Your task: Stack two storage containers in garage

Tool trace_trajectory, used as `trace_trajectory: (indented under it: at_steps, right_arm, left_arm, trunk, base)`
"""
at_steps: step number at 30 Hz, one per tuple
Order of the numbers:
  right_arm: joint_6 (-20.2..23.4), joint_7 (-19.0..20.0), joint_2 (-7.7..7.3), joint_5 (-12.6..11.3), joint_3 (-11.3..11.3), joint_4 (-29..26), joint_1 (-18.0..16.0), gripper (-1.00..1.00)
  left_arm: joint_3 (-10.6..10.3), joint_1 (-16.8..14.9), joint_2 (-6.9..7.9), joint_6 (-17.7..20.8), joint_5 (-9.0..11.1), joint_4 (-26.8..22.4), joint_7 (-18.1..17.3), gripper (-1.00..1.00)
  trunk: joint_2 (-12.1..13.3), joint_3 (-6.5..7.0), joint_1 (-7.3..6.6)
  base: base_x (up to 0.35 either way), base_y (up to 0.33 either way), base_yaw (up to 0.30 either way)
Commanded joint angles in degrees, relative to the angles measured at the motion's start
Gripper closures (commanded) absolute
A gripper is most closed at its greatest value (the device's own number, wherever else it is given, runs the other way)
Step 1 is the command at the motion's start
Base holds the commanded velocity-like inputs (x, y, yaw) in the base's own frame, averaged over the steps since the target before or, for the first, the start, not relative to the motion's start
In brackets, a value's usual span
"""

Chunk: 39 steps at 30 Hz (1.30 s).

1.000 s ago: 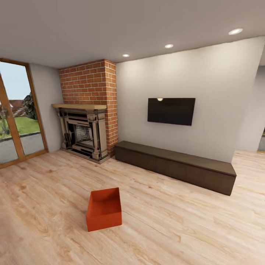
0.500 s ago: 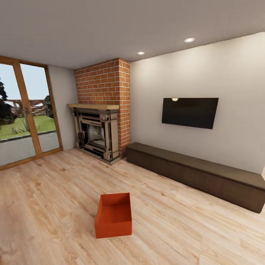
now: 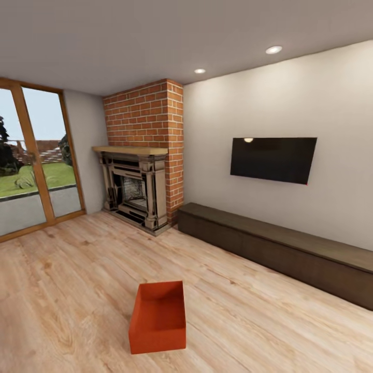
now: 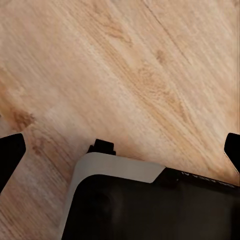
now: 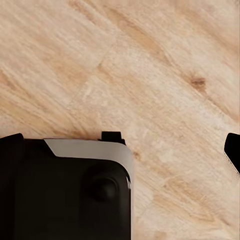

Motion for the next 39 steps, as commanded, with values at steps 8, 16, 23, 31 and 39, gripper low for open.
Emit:
trace_trajectory:
  at_steps: [8,16,23,31,39]
  right_arm:
    - [-0.4,-0.1,0.12,-0.4,0.4,0.1,-0.1,-1.00]
    - [-0.4,-0.1,0.11,-0.4,0.4,0.1,-0.1,-1.00]
    - [-0.4,-0.1,0.05,-0.4,0.4,0.1,-0.1,-1.00]
    - [-0.4,0.2,0.01,-0.4,0.4,0.1,-0.1,-1.00]
    - [-0.3,0.3,-0.03,-0.4,0.4,0.1,-0.1,-1.00]
  left_arm:
    - [-0.5,0.0,0.00,-0.2,0.4,0.0,0.1,-1.00]
    - [-0.5,0.0,0.00,-0.3,0.4,0.0,0.1,-1.00]
    - [-0.5,0.0,0.00,-0.4,0.4,0.0,0.1,-1.00]
    - [-0.5,0.0,0.00,-0.4,0.4,0.0,0.1,-1.00]
    - [-0.6,0.0,0.00,-0.5,0.4,0.0,0.1,-1.00]
  trunk:
    - [0.0,-0.08,0.04]
    - [0.0,-0.08,0.04]
    - [0.0,-0.08,0.04]
    - [0.0,-0.08,0.04]
    - [0.0,-0.08,0.04]
  base:
    - [0.320,0.000,0.000]
    - [0.320,0.000,0.154]
    - [0.320,0.000,0.154]
    - [0.320,0.000,0.006]
    - [0.320,0.000,0.000]
